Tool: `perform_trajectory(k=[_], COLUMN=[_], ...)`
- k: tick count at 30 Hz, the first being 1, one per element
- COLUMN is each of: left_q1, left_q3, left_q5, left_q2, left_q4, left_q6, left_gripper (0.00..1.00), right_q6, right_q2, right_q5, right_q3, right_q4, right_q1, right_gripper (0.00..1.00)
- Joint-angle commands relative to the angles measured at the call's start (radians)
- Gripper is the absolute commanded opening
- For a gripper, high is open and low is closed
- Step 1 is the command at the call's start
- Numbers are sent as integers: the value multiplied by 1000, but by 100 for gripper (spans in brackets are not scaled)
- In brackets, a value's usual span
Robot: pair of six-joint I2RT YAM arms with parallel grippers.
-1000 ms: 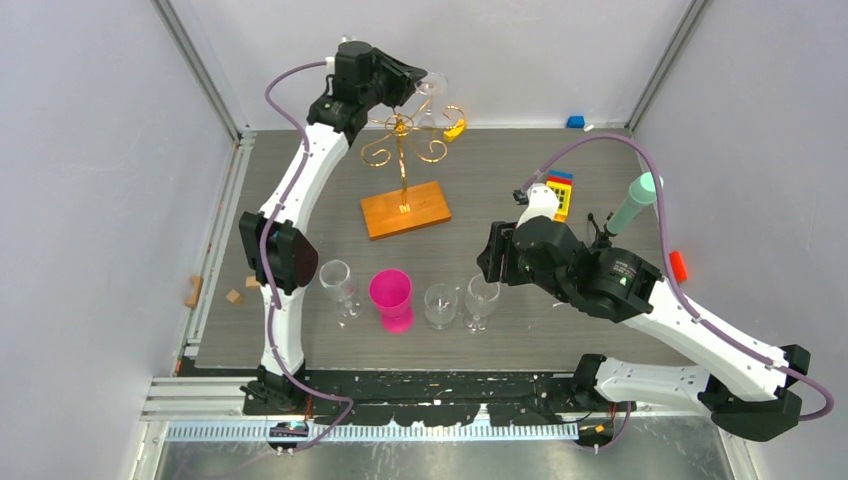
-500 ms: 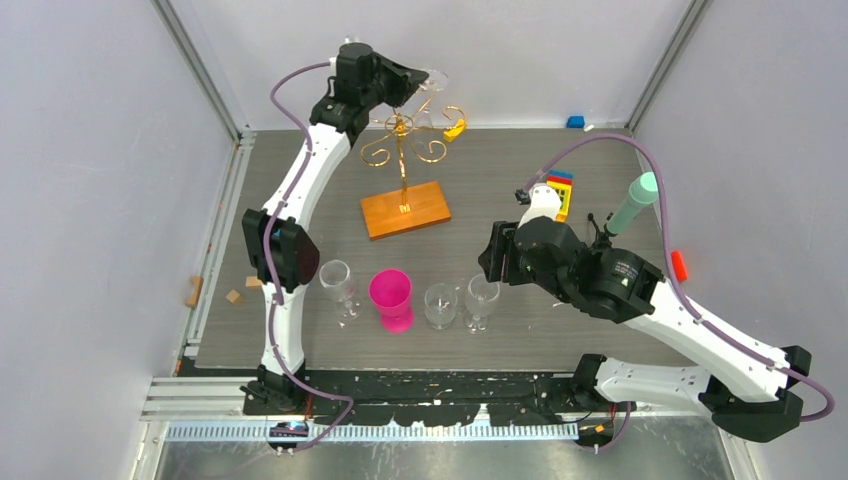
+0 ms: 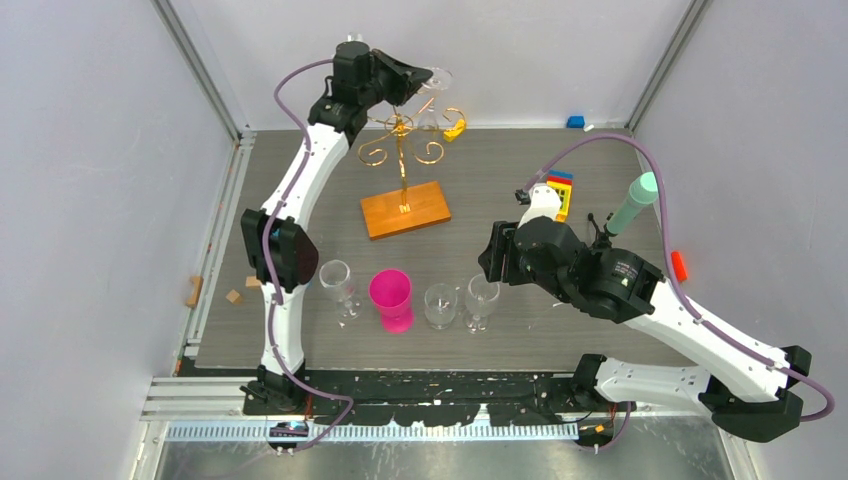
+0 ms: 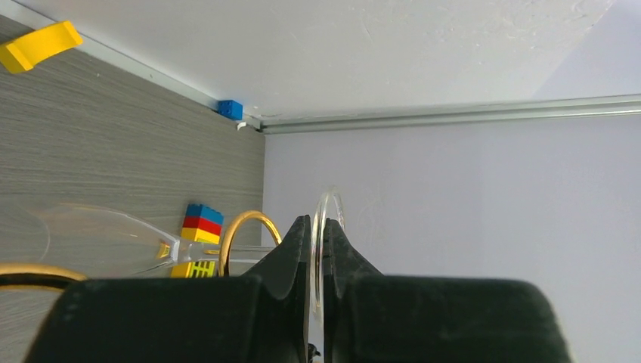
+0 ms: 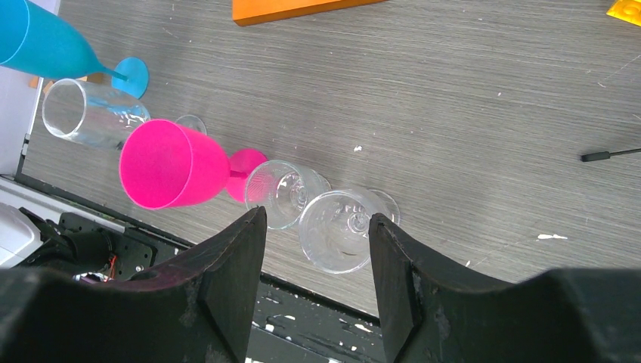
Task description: Take the wine glass off the wine glass rack
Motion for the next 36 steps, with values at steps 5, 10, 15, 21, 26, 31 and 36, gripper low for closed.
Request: perform_trajectory(k=[5,10,15,21,26,31,36], left_q1=[7,18,28,65,98,124,151], left_q3=[-24,-69,-105,-111,-103,-105,-93], left_q5=[52,56,47,27,13,63,80], left_q2=[-138,-182,-216,-227,-216,-184,-181], left_q4=[92,104,104,86,106,275,350], left_q6=[20,26,46,66,73,64,106], left_gripper=[0,0,0,0,0,0,0], right_q6=[21,23,21,19,15,9,4], right_q2=[-13,-8,2,4,6,11,13], right_q5=[19,16,15,14,21,25,23], right_q3=[5,6,12,12,11,10,11], right_q4=[36,37,37,36,37,37,37], right_q1=[-2,-2,-2,-3,-2,-2,-2], right_gripper=[57,57,57,57,57,57,58])
